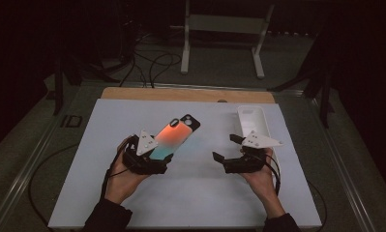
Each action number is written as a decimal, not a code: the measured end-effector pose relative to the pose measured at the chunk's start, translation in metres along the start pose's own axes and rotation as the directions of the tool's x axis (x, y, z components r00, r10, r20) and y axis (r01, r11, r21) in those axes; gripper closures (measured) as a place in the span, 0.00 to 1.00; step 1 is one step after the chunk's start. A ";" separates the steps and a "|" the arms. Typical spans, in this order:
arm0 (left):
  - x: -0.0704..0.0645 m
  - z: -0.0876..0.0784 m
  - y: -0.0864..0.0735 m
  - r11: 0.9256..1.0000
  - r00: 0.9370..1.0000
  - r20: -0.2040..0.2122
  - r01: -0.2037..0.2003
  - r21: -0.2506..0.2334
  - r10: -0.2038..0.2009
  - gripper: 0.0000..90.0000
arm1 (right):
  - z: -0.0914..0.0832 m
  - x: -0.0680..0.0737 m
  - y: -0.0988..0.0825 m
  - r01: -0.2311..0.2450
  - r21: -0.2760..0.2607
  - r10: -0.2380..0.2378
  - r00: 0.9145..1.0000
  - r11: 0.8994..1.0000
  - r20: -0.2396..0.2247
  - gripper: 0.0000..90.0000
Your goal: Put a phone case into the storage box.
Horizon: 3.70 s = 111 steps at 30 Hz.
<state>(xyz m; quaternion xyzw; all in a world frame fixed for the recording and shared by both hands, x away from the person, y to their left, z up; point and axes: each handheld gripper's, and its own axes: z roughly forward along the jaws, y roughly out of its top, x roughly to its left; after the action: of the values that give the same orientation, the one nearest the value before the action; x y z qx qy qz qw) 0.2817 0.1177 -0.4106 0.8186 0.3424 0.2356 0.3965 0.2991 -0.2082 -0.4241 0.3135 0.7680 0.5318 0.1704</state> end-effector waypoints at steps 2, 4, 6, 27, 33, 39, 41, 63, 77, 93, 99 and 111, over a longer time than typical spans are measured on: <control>-0.005 0.003 0.005 1.000 1.000 0.012 -0.021 -0.007 0.021 0.19 | 0.002 0.000 0.003 -0.016 -0.002 0.016 1.000 1.000 -0.016 0.10; -0.008 0.004 0.008 0.999 0.999 0.020 -0.033 -0.013 0.033 0.19 | 0.004 0.000 0.005 -0.032 -0.006 0.032 0.999 0.999 -0.035 0.10; -0.011 0.005 0.011 0.999 0.999 0.033 -0.040 -0.023 0.041 0.19 | 0.007 0.001 0.006 -0.045 -0.006 0.045 0.997 0.999 -0.057 0.10; -0.041 0.016 0.032 0.990 0.982 0.139 -0.116 -0.082 0.126 0.19 | 0.019 -0.003 0.012 -0.220 0.027 0.220 0.947 0.975 -0.235 0.20; -0.047 0.019 0.031 0.989 0.977 0.169 -0.120 -0.090 0.134 0.19 | 0.023 -0.004 0.013 -0.265 0.039 0.266 0.924 0.963 -0.274 0.36; -0.053 0.024 0.029 0.989 0.975 0.179 -0.120 -0.085 0.133 0.19 | 0.024 -0.002 0.016 -0.302 0.026 0.296 0.909 0.953 -0.294 0.58; -0.055 0.026 0.029 0.990 0.975 0.179 -0.119 -0.081 0.132 0.19 | 0.024 -0.002 0.016 -0.311 0.025 0.304 0.903 0.950 -0.304 0.65; -0.049 0.031 0.021 0.995 0.973 0.214 -0.077 -0.067 0.090 0.20 | 0.023 0.006 0.020 -0.281 0.042 0.281 0.919 0.959 -0.276 0.97; -0.029 0.030 0.013 0.998 0.951 0.308 0.031 -0.054 -0.013 0.19 | 0.016 0.004 0.023 -0.239 0.031 0.238 0.932 0.970 -0.272 0.96; -0.024 0.034 0.008 0.997 0.918 0.394 0.068 -0.047 -0.044 0.28 | 0.010 0.011 0.031 -0.173 -0.003 0.166 0.950 0.985 -0.265 0.96; -0.025 0.037 0.007 0.998 0.894 0.446 0.053 -0.047 -0.027 0.38 | 0.009 0.015 0.034 -0.135 -0.020 0.123 0.947 0.991 -0.296 0.96; -0.029 0.038 0.006 0.997 0.843 0.537 0.039 -0.062 0.000 0.43 | 0.010 0.022 0.037 -0.112 -0.049 0.080 0.898 0.993 -0.432 0.96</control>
<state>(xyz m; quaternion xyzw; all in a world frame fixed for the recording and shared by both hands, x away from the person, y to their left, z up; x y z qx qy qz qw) 0.2899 0.0751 -0.4306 0.8337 0.2175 0.0052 0.5075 0.2994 -0.1778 -0.3920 0.2199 0.7505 0.6229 -0.0181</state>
